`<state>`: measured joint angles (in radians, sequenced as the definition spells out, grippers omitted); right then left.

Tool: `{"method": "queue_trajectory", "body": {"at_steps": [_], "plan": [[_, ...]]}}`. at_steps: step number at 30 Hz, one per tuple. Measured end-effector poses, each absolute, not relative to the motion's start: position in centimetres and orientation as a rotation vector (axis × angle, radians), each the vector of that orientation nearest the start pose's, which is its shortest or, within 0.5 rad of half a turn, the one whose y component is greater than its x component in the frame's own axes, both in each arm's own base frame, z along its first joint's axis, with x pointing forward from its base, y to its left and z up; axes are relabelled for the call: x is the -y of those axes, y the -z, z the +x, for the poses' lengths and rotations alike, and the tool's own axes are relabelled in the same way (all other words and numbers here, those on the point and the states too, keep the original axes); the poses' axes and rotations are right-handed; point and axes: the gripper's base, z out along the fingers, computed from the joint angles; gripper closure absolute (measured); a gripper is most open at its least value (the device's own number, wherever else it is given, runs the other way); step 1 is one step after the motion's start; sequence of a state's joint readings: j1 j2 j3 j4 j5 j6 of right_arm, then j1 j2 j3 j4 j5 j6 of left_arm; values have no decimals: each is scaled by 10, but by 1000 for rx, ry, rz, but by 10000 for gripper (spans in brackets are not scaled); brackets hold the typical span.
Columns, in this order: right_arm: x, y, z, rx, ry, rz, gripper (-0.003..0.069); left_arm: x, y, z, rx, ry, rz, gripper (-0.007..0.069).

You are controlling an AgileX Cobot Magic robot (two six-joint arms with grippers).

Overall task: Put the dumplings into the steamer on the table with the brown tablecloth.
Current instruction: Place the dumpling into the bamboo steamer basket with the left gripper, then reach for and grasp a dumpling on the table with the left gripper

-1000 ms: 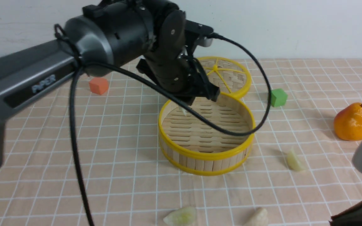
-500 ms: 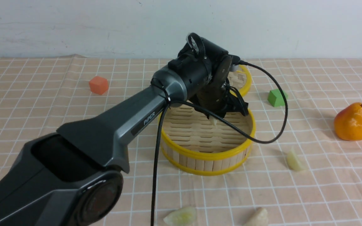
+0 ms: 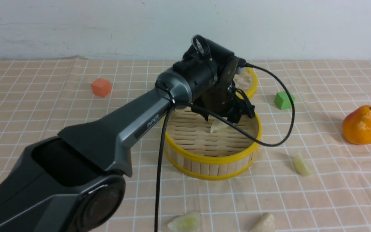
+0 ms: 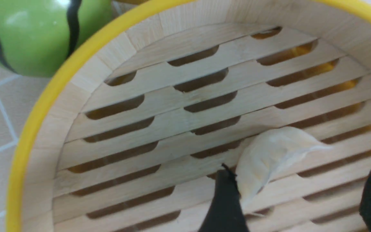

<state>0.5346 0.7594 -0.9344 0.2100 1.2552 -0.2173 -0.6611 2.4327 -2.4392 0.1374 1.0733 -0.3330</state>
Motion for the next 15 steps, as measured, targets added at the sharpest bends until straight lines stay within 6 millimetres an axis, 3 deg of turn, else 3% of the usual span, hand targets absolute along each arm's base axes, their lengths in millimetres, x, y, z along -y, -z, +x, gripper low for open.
{"method": "queue_trajectory", "body": {"at_steps": [5, 7, 9, 10, 11, 15], "plan": [[-71, -358, 84, -2385, -403, -930, 624, 306, -319, 408, -2445, 278, 442, 78], [-72, -360, 87, -2346, -404, -909, 620, 287, -370, 378, -2387, 295, 510, 85], [-72, -361, 88, -2336, -403, -904, 619, 282, -378, 370, -2378, 290, 544, 88], [-73, -362, 90, -2320, -405, -894, 617, 273, -394, 352, -2364, 285, 592, 94], [-73, -362, 90, -2317, -406, -893, 617, 273, -390, 353, -2376, 280, 595, 95], [-74, -364, 92, -2282, -409, -874, 613, 253, -391, 310, -2440, 206, 762, 103]]}}
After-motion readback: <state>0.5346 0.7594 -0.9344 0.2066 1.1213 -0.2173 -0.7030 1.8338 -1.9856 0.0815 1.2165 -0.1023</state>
